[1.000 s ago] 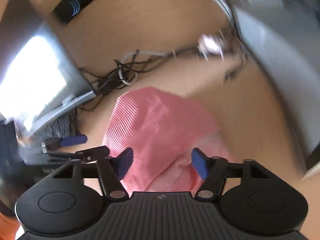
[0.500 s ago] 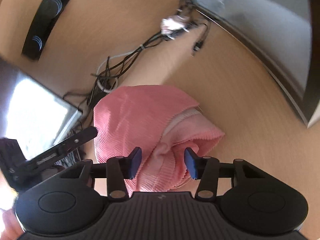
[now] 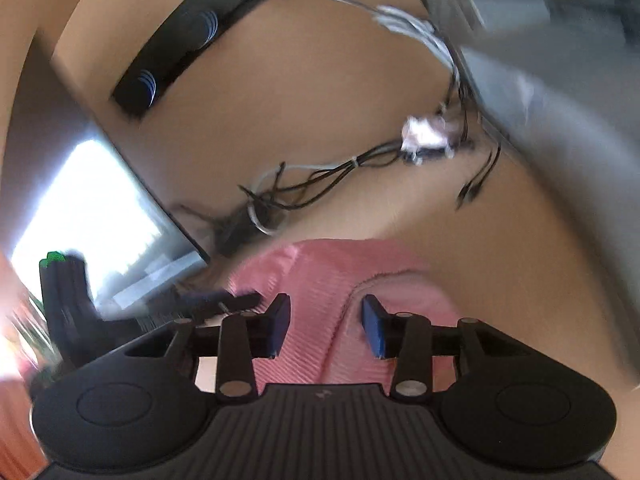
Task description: Fold clothes
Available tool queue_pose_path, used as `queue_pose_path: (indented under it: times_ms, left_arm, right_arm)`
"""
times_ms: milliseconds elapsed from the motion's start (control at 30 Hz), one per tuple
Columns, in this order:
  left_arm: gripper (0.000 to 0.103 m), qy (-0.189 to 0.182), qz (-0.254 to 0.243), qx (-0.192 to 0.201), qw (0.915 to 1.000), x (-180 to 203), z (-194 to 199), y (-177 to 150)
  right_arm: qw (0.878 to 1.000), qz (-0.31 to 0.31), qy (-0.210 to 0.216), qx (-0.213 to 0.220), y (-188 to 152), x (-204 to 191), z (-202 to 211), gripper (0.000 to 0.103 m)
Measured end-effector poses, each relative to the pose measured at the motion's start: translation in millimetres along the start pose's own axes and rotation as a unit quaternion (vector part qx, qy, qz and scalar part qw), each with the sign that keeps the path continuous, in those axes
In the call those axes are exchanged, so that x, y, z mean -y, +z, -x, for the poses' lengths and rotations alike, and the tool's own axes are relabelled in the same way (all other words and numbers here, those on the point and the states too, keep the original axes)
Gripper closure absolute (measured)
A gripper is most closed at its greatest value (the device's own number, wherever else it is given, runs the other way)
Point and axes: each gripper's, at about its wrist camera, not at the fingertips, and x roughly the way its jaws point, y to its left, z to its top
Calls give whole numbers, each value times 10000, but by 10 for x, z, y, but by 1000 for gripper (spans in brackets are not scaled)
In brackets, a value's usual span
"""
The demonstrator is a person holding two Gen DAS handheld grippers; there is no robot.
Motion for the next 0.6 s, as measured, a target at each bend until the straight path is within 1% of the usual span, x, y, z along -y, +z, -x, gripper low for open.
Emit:
queue_pose_path:
  times_ms: [67, 133, 200, 267, 367, 467, 600]
  left_arm:
    - [22, -229, -184, 159, 9994, 126, 59, 85]
    - [22, -495, -536, 257, 9970, 337, 81, 174]
    - [21, -672, -887, 235, 9935, 559, 41, 225]
    - [21, -770, -1132, 128, 9905, 743, -47, 244]
    - [22, -702, -1165, -135, 9906, 841, -255, 212]
    - [23, -661, -1137, -355, 9907, 784, -406, 144]
    - [22, -674, -1351, -362, 9879, 606, -423, 74]
  right_arm:
    - [9993, 26, -349, -110, 17, 34, -68, 63]
    - [9976, -44, -632, -274, 9, 108, -175, 63]
    - [9952, 2, -871, -457, -31, 152, -262, 63]
    - [9935, 71, -994, -559, -70, 149, -295, 63]
    - [9934, 99, -1005, -543, -118, 168, -255, 63]
    - [9932, 199, -1013, -534, -158, 155, -201, 63]
    - [9931, 434, -949, -539, -194, 98, -115, 63]
